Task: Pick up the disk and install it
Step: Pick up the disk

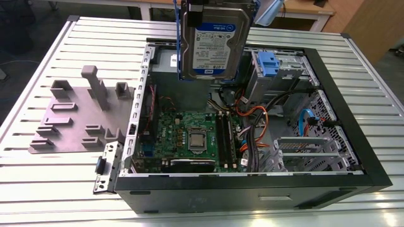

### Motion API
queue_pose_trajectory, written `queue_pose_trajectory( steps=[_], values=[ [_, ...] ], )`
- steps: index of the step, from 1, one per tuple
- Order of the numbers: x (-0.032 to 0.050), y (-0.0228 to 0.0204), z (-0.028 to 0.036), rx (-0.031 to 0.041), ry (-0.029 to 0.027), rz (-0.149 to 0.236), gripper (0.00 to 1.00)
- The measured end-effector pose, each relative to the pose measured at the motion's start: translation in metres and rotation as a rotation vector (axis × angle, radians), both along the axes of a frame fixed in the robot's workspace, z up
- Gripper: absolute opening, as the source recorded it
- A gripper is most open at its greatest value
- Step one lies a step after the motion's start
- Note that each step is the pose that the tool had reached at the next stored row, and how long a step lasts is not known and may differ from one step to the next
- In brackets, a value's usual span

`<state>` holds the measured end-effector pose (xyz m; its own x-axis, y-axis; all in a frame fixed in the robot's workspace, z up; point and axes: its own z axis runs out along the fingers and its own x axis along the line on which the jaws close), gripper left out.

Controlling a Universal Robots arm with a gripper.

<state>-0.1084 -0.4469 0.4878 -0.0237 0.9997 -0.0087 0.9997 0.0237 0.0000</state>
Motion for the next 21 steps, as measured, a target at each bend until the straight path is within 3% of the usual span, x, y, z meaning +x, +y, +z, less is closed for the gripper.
queue_pose_trajectory(
  steps=[15,17,21],
  values=[
    [0.0,-0.0024,0.0,0.0,0.0,0.0,0.36],
    [0.0,-0.0104,0.0,0.0,0.0,0.0,0.36],
    [0.0,-0.0106,0.0,0.0,0.0,0.0,0.36]
  ],
)
